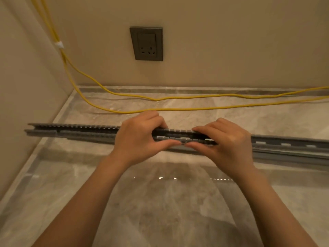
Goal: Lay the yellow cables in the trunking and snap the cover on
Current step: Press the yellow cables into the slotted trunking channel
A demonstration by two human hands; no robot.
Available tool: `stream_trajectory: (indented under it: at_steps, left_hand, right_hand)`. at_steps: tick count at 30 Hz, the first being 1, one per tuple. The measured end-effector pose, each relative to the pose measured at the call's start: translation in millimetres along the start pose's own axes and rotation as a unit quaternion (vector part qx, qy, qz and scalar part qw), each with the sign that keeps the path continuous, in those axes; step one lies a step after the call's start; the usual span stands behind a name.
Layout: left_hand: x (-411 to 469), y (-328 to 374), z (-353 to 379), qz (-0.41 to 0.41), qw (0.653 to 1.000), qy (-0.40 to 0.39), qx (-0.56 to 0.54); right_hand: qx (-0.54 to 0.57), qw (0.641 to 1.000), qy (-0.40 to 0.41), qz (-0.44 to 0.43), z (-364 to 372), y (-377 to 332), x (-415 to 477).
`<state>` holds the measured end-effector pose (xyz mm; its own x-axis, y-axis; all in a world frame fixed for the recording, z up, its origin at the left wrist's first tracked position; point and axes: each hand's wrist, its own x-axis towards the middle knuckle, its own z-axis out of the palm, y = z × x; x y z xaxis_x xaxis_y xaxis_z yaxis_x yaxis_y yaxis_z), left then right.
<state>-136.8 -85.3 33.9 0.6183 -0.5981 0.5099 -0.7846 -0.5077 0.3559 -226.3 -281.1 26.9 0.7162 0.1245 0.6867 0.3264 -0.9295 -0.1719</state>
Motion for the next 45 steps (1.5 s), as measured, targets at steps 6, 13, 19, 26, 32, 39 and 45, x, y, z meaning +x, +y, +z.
stream_trajectory:
  at_steps: [6,13,19,26,32,39,45]
  left_hand:
    - [38,-31,29,-0.025,0.999,-0.032,-0.004]
    - [48,-68,79,-0.084,0.993,-0.081,-0.016]
    - [37,-82,102,-0.09,0.989,-0.115,0.005]
    - [41,-86,89,-0.08,0.981,-0.134,-0.117]
    - [49,-119,35,-0.11,0.994,-0.02,-0.017]
    - [53,-188,-29,-0.093,0.976,-0.058,0.186]
    - [33,-227,-44,-0.094,0.926,-0.179,0.318]
  right_hand:
    - [-0.007,0.999,-0.028,0.012,28,42,26]
    - [0.03,0.991,-0.108,0.07,77,77,24]
    - [0.04,0.971,-0.191,0.141,96,80,15]
    - [-0.007,0.954,-0.281,0.109,93,67,29]
    - [0.006,0.955,-0.283,0.088,114,32,71]
    - [0.007,0.945,-0.321,0.054,170,-12,129]
    - [0.004,0.93,-0.357,0.089,223,-40,149]
